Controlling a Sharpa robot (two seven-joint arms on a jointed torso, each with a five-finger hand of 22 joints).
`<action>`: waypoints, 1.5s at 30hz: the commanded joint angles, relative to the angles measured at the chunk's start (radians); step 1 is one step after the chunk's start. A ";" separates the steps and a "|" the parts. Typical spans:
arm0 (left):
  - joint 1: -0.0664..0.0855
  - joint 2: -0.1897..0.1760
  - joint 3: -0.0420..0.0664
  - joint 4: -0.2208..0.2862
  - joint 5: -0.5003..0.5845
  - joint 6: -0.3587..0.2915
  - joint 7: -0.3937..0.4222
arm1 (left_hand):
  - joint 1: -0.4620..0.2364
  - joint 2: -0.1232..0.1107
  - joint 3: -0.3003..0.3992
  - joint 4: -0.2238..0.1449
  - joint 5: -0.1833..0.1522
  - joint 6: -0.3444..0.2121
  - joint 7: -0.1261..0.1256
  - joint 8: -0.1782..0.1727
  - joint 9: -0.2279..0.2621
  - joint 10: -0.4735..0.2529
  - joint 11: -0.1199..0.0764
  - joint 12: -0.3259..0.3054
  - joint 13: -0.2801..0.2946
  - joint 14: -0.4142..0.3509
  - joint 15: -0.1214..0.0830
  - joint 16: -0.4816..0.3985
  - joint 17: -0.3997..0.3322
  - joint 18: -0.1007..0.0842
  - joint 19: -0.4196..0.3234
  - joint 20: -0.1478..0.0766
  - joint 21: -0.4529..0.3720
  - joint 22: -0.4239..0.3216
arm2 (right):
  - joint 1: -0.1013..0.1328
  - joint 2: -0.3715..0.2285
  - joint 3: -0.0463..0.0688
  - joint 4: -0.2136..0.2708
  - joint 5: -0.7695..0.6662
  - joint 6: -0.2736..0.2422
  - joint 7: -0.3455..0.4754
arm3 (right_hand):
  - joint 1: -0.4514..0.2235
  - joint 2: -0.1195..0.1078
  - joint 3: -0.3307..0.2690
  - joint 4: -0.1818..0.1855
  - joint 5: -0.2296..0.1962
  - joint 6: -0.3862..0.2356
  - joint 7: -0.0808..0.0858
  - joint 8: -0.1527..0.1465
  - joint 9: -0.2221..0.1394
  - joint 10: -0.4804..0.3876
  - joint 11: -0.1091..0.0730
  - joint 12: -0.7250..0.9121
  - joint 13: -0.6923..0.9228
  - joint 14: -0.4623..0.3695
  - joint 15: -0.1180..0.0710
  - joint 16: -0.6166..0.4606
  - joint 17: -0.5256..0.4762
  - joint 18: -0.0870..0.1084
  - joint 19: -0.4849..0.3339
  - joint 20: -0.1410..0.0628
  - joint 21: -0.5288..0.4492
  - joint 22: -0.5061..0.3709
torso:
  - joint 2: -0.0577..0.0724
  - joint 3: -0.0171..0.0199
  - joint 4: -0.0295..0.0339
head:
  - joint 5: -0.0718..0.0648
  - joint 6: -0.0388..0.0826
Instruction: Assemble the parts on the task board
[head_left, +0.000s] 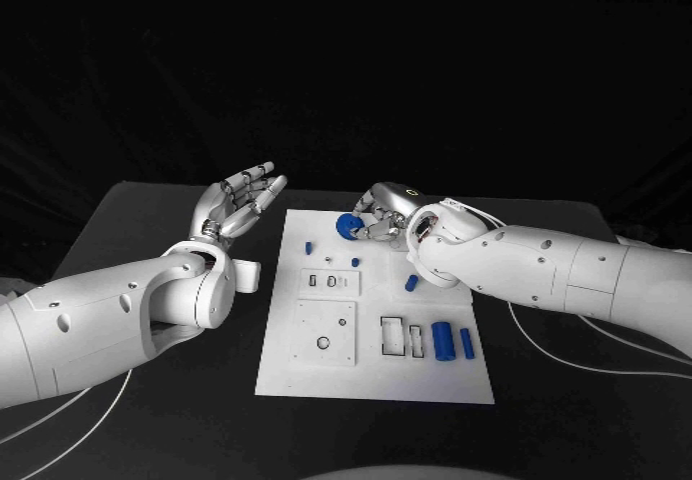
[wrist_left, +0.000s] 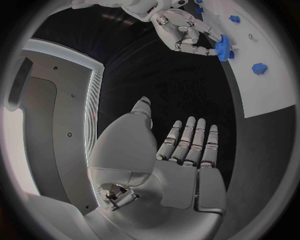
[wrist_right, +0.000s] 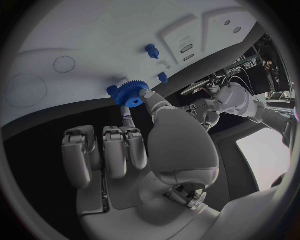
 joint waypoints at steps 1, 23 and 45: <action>0.001 0.001 0.001 0.006 -0.007 0.010 0.011 | 0.000 0.008 0.007 -0.001 0.002 0.000 0.118 0.005 0.001 0.000 0.005 0.001 -0.001 -0.005 0.001 0.004 0.001 0.017 -0.007 0.000 0.002 -0.001 | -0.004 0.008 0.000 -0.009 -0.039 0.046 -0.015 | 0.004 0.001 0.005 -0.002 -0.003 -0.001 -0.002 0.003 0.000 0.105 0.009 0.003 0.263 0.106 0.008 0.004 0.263 -0.007 0.103 0.008 0.004 0.263 | 0.000 0.0000 0.0004 | 0.002 -0.007; 0.001 0.001 0.001 0.006 -0.007 0.013 0.009 | 0.000 0.008 0.007 -0.001 0.002 0.000 0.118 0.005 0.001 0.000 0.005 0.001 -0.001 -0.005 0.001 0.004 0.001 0.017 -0.007 0.000 0.002 -0.001 | -0.013 0.035 0.000 -0.030 -0.082 0.106 -0.072 | -0.001 0.007 0.010 -0.007 -0.038 -0.042 0.007 -0.010 -0.017 0.105 0.017 0.003 0.263 0.106 0.014 0.004 0.263 -0.007 0.103 0.014 0.004 0.263 | -0.001 0.0010 -0.0008 | 0.003 -0.016; 0.001 0.006 0.001 0.001 -0.007 0.014 0.009 | 0.001 0.009 0.006 -0.001 0.002 0.003 0.118 0.006 0.001 0.001 0.005 0.002 -0.001 -0.005 0.002 0.005 0.001 0.017 -0.007 0.000 0.002 -0.001 | -0.013 0.010 0.001 0.006 -0.092 -0.012 -0.051 | -0.010 0.013 -0.016 -0.021 -0.114 -0.270 -0.022 -0.007 -0.065 0.105 -0.019 0.003 0.263 0.106 -0.012 0.004 0.263 -0.007 0.103 -0.008 0.004 0.263 | 0.000 0.0014 0.0008 | -0.001 -0.008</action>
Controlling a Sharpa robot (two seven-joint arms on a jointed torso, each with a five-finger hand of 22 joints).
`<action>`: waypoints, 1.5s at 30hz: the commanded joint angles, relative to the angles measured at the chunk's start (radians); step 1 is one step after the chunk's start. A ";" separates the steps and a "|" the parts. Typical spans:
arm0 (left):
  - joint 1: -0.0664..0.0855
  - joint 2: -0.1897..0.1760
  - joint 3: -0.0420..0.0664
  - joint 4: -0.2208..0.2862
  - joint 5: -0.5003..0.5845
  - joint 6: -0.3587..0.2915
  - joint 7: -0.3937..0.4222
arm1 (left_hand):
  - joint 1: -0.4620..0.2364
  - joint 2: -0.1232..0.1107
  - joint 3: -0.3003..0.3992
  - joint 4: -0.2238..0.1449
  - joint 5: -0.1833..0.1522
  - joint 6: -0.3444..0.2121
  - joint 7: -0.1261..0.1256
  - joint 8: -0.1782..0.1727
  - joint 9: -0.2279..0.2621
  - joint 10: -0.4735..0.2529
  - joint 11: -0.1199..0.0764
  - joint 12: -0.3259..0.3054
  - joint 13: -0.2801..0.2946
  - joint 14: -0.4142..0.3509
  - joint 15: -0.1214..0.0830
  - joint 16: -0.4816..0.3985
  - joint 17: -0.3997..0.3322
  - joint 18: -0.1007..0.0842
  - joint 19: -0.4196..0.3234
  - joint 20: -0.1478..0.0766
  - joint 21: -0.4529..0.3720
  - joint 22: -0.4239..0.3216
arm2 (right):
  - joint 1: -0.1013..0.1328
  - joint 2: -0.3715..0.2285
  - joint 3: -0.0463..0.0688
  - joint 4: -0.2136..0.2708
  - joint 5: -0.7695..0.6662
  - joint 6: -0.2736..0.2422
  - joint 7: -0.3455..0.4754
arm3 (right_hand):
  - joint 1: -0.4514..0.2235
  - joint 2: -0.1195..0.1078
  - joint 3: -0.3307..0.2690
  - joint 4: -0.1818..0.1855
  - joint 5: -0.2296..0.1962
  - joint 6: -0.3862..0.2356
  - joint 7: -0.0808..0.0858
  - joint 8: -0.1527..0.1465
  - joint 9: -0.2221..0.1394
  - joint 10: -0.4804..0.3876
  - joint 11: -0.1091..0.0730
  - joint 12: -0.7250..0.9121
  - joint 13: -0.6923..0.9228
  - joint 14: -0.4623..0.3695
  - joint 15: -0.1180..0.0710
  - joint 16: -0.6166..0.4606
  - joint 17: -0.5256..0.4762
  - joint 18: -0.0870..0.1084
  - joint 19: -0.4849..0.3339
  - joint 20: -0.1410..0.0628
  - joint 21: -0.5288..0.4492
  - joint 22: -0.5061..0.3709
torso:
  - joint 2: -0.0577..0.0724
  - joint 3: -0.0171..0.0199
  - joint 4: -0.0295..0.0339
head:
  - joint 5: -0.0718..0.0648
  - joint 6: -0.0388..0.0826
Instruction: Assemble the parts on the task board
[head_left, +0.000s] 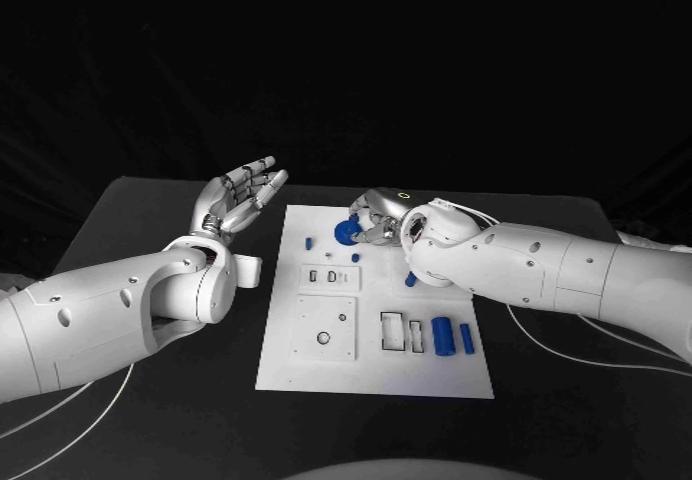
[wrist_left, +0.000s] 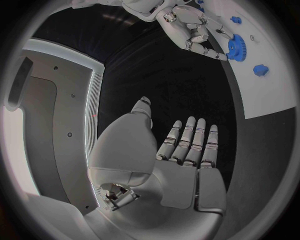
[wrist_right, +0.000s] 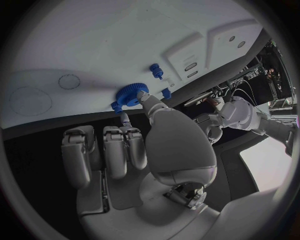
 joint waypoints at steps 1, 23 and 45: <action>0.001 0.004 0.001 0.000 -0.007 0.014 0.009 | 0.001 0.009 0.006 -0.001 0.002 0.003 0.118 0.006 0.001 0.001 0.005 0.002 -0.001 -0.005 0.002 0.005 0.001 0.017 -0.007 0.000 0.002 -0.002 | 0.001 -0.022 0.000 0.027 0.009 -0.111 0.043 | -0.008 0.008 -0.011 0.003 -0.009 -0.004 0.000 0.001 0.001 0.105 -0.005 0.003 0.264 0.105 -0.010 0.004 0.263 -0.007 0.105 -0.010 0.004 0.263 | 0.000 0.0009 0.0001 | 0.000 0.004; -0.004 0.018 0.000 -0.017 -0.007 0.019 0.009 | 0.002 0.009 0.006 -0.001 0.002 0.004 0.118 0.006 0.001 0.001 0.005 0.002 -0.001 -0.005 0.002 0.005 0.001 0.017 -0.007 0.000 0.002 -0.002 | 0.087 -0.426 -0.005 0.304 0.396 -0.099 0.227 | -0.050 0.034 -0.064 0.062 -0.050 0.107 -0.007 0.014 0.009 0.105 -0.012 0.003 0.264 0.105 0.001 0.004 0.263 -0.007 0.105 0.000 0.004 0.263 | -0.008 0.0072 -0.0181 | -0.045 0.006; -0.013 0.017 0.000 -0.025 -0.007 0.025 0.008 | 0.002 0.011 0.006 -0.001 0.002 0.001 0.118 0.006 0.001 0.001 0.005 0.002 -0.001 -0.005 0.002 0.005 0.001 0.017 -0.008 0.000 0.002 -0.002 | 0.004 -0.485 -0.017 0.198 0.373 -0.049 0.213 | 0.026 0.039 -0.066 0.038 -0.082 0.099 -0.058 0.002 -0.005 0.105 -0.048 0.003 0.264 0.105 -0.030 0.004 0.263 -0.007 0.105 -0.029 0.004 0.263 | -0.011 0.0103 -0.0207 | -0.082 0.003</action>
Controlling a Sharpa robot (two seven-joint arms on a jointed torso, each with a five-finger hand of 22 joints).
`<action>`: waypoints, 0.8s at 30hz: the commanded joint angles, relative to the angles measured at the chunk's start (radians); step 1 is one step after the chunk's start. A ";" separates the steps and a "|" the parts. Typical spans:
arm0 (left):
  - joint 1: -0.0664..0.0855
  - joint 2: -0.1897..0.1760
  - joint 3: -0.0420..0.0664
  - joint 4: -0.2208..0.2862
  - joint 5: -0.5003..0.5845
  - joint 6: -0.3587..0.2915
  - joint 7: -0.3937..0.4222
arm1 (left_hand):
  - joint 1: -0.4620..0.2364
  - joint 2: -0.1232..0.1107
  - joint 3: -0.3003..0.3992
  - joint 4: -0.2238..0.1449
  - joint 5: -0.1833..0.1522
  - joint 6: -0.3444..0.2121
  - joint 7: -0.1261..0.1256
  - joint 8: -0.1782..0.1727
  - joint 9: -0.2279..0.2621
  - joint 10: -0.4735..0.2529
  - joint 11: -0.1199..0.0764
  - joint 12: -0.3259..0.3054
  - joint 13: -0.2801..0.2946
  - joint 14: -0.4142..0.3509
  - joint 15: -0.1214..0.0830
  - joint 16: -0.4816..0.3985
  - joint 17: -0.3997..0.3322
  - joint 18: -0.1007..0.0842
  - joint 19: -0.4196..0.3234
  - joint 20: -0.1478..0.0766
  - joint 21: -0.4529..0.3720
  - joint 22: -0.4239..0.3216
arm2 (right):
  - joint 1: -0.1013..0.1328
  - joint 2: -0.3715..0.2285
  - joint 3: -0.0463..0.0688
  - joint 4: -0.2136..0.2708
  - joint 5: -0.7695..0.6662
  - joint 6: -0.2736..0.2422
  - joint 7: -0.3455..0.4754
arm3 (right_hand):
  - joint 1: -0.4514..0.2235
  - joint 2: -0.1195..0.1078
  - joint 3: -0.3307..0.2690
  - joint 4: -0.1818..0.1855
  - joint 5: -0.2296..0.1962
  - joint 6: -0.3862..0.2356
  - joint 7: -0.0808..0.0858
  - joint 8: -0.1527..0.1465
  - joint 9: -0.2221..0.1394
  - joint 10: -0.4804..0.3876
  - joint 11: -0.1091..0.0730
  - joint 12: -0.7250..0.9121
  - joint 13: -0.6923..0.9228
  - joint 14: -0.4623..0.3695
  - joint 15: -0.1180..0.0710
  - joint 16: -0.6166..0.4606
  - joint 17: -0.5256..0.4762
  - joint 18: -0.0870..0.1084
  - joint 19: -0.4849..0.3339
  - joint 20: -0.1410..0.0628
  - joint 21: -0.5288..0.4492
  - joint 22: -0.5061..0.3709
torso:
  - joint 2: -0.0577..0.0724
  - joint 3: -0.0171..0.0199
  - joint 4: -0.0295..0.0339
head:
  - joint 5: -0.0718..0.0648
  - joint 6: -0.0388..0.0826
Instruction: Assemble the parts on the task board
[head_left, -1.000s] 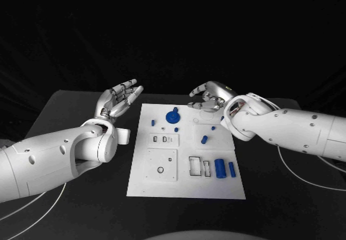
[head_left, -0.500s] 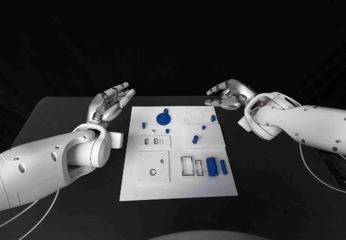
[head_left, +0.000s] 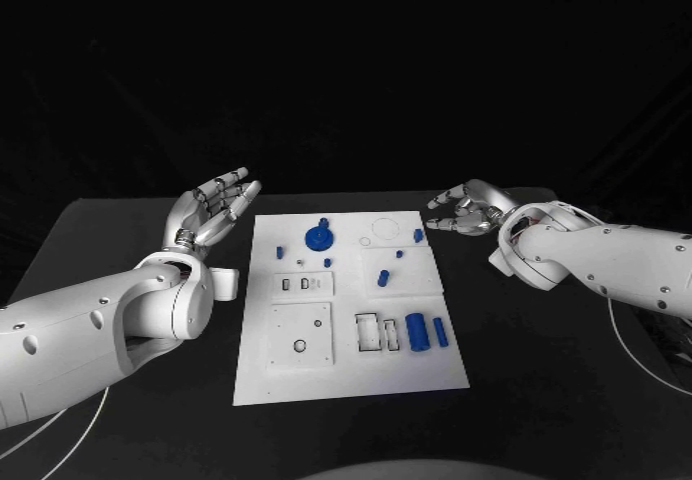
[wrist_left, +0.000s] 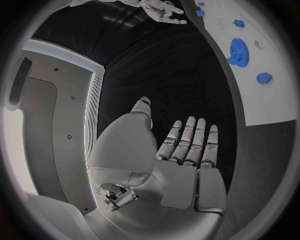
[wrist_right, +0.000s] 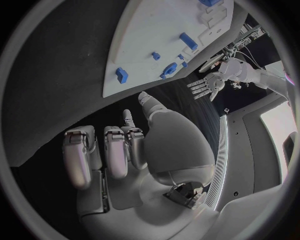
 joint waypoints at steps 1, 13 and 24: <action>0.000 0.000 0.001 0.001 -0.007 0.019 0.009 | 0.002 0.011 0.006 -0.001 0.002 0.001 0.118 0.006 0.001 0.001 0.005 0.002 -0.001 -0.005 0.002 0.005 0.001 0.017 -0.008 0.000 0.002 -0.001 | -0.008 0.010 0.000 -0.022 -0.024 0.037 0.015 | 0.024 0.003 0.003 -0.009 -0.031 0.000 -0.012 -0.004 -0.003 0.104 -0.011 0.003 0.263 0.104 -0.009 0.004 0.263 -0.007 0.105 -0.009 0.004 0.263 | 0.000 -0.0003 0.0012 | -0.001 -0.002; 0.000 -0.003 0.001 0.002 -0.007 0.019 0.010 | 0.002 0.011 0.006 -0.001 0.002 0.001 0.118 0.006 0.001 0.001 0.005 0.002 -0.001 -0.005 0.002 0.005 0.001 0.017 -0.008 0.000 0.002 -0.001 | -0.040 0.061 0.000 -0.102 -0.055 0.071 0.022 | 0.072 0.024 0.005 -0.013 -0.127 -0.007 -0.030 -0.007 -0.017 0.104 -0.021 0.003 0.263 0.104 -0.023 0.004 0.263 -0.007 0.105 -0.024 0.004 0.263 | 0.000 -0.0003 0.0016 | 0.003 -0.003; 0.000 -0.004 0.001 0.002 -0.007 0.018 0.010 | 0.002 0.011 0.006 -0.001 0.002 0.001 0.118 0.006 0.001 0.001 0.005 0.002 -0.001 -0.005 0.002 0.005 0.001 0.017 -0.008 0.000 0.002 -0.001 | -0.047 0.082 0.000 -0.117 -0.061 0.095 0.015 | 0.076 0.021 0.002 -0.013 -0.135 -0.006 -0.031 -0.006 -0.019 0.104 -0.022 0.003 0.263 0.104 -0.024 0.004 0.263 -0.007 0.105 -0.026 0.004 0.263 | 0.000 -0.0002 0.0017 | 0.006 -0.004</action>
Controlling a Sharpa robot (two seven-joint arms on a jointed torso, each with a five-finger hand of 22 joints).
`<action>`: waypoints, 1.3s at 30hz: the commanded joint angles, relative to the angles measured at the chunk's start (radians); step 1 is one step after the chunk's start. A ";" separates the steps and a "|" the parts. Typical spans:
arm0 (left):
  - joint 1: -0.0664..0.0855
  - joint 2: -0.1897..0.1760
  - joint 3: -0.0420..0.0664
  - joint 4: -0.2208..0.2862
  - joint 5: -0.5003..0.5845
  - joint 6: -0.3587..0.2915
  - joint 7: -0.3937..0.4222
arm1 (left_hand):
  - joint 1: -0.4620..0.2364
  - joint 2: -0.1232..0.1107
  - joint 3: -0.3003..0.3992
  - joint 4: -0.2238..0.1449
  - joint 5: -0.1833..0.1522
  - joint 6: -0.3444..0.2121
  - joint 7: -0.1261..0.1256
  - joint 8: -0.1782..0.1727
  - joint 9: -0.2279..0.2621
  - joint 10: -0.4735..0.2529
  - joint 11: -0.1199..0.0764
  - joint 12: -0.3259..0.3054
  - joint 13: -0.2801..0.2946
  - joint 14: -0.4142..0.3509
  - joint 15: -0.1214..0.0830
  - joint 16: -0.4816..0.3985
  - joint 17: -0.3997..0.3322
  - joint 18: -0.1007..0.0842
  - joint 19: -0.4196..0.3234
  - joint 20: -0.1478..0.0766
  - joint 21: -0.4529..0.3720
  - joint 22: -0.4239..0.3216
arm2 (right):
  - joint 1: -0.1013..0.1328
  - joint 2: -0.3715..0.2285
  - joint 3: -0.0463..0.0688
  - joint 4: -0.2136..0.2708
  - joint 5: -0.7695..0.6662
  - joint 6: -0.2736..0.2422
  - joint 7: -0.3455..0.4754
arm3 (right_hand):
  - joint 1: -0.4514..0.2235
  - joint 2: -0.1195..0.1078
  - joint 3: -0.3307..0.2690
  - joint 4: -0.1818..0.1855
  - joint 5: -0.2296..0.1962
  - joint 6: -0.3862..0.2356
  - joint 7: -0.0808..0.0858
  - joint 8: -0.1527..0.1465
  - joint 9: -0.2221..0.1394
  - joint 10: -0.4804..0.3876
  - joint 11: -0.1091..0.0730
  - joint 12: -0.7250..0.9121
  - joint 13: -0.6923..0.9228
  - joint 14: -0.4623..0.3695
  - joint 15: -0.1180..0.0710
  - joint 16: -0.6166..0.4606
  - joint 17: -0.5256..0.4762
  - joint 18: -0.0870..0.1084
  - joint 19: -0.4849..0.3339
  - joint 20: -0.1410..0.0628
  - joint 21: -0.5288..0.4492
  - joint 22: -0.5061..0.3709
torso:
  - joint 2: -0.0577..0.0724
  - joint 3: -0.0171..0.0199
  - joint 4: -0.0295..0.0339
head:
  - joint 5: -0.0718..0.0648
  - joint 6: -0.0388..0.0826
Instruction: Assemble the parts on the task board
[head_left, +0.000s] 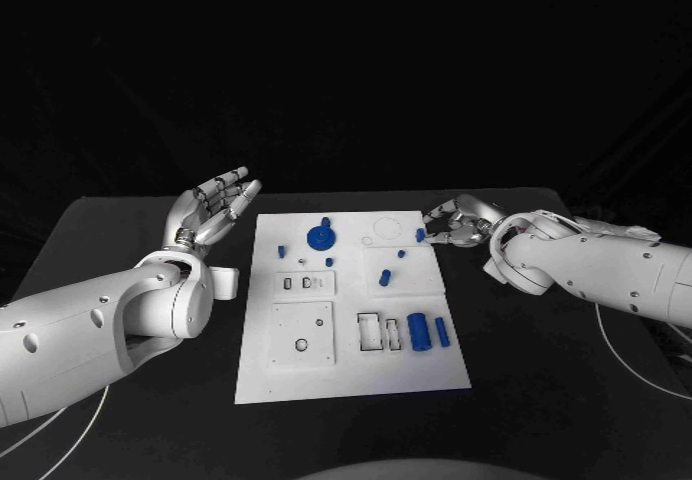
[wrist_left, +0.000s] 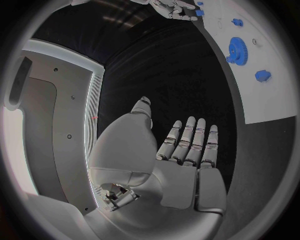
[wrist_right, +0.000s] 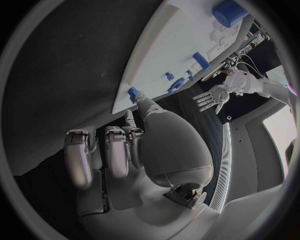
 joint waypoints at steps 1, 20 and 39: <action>0.000 0.001 0.001 0.002 -0.007 0.016 0.010 | 0.002 0.011 0.006 -0.001 0.002 0.001 0.118 0.006 0.001 0.001 0.005 0.002 -0.001 -0.005 0.002 0.005 0.001 0.017 -0.008 0.000 0.002 -0.001 | -0.001 0.003 0.000 -0.002 -0.020 0.035 0.005 | 0.010 -0.001 -0.004 -0.002 -0.006 0.001 -0.004 -0.005 -0.001 0.105 -0.005 0.003 0.263 0.104 -0.010 0.004 0.263 -0.007 0.105 -0.009 0.004 0.263 | 0.000 -0.0001 0.0012 | 0.002 -0.004; 0.001 -0.006 0.001 0.006 -0.007 0.013 0.010 | 0.002 0.011 0.006 -0.001 0.002 0.001 0.118 0.006 0.001 0.001 0.005 0.002 -0.001 -0.005 0.002 0.005 0.001 0.017 -0.008 0.000 0.002 -0.001 | -0.002 0.020 0.000 -0.011 -0.030 0.053 -0.011 | 0.042 0.027 0.001 0.003 -0.002 0.092 0.006 0.022 0.000 0.105 -0.006 0.003 0.263 0.104 -0.017 0.004 0.263 -0.007 0.105 -0.016 0.004 0.263 | 0.000 -0.0005 0.0001 | 0.015 -0.006; 0.001 -0.013 0.001 0.007 -0.007 0.010 0.008 | 0.002 0.011 0.006 -0.001 0.002 0.001 0.118 0.006 0.001 0.001 0.005 0.002 -0.001 -0.005 0.002 0.005 0.001 0.017 -0.008 0.000 0.002 -0.001 | -0.002 0.045 0.000 -0.033 -0.041 0.049 -0.019 | 0.048 0.026 0.000 0.003 0.008 0.101 0.010 0.019 -0.004 0.105 -0.005 0.003 0.263 0.104 -0.017 0.004 0.263 -0.007 0.105 -0.017 0.004 0.263 | 0.000 -0.0002 -0.0007 | 0.019 -0.003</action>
